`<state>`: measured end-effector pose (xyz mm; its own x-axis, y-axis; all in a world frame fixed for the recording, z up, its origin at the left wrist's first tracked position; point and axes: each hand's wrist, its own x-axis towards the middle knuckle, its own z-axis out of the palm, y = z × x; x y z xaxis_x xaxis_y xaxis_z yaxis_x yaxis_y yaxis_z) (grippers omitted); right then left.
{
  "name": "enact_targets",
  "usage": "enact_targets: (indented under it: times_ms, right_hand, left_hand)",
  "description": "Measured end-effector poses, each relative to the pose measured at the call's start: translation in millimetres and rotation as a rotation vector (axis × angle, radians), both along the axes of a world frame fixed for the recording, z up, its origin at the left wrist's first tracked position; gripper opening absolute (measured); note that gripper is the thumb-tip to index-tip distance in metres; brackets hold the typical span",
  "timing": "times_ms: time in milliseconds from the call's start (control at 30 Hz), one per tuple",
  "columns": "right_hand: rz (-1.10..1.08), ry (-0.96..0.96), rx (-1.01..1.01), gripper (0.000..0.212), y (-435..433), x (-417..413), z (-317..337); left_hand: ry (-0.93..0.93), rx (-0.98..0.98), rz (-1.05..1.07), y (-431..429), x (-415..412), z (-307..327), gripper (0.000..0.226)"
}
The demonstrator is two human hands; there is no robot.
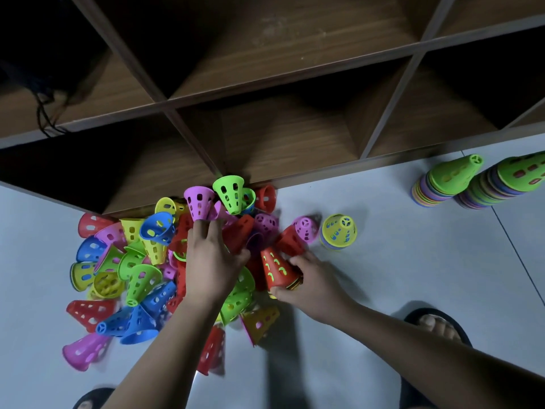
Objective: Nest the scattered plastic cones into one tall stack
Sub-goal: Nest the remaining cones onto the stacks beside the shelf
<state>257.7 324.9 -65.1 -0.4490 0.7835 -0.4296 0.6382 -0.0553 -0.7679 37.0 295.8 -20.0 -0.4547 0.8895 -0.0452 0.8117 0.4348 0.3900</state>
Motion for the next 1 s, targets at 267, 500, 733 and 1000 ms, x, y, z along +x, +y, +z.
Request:
enact_targets:
  times_ms: [267, 500, 733, 1000]
  right_hand:
    - [-0.196, 0.212, 0.43, 0.066, 27, 31, 62]
    - [-0.295, 0.133, 0.55, 0.066, 60, 65, 78]
    - [-0.285, 0.036, 0.528, 0.07, 67, 83, 40]
    - [-0.218, 0.02, 0.443, 0.053, 63, 92, 7]
  left_hand:
    - [-0.209, 0.122, 0.016, 16, 30, 28, 0.079]
    - [-0.368, 0.209, 0.033, 34, 63, 42, 0.065]
    - [-0.667, 0.358, 0.099, 54, 113, 59, 0.048]
    - [-0.652, 0.266, -0.109, 72, 161, 44, 0.066]
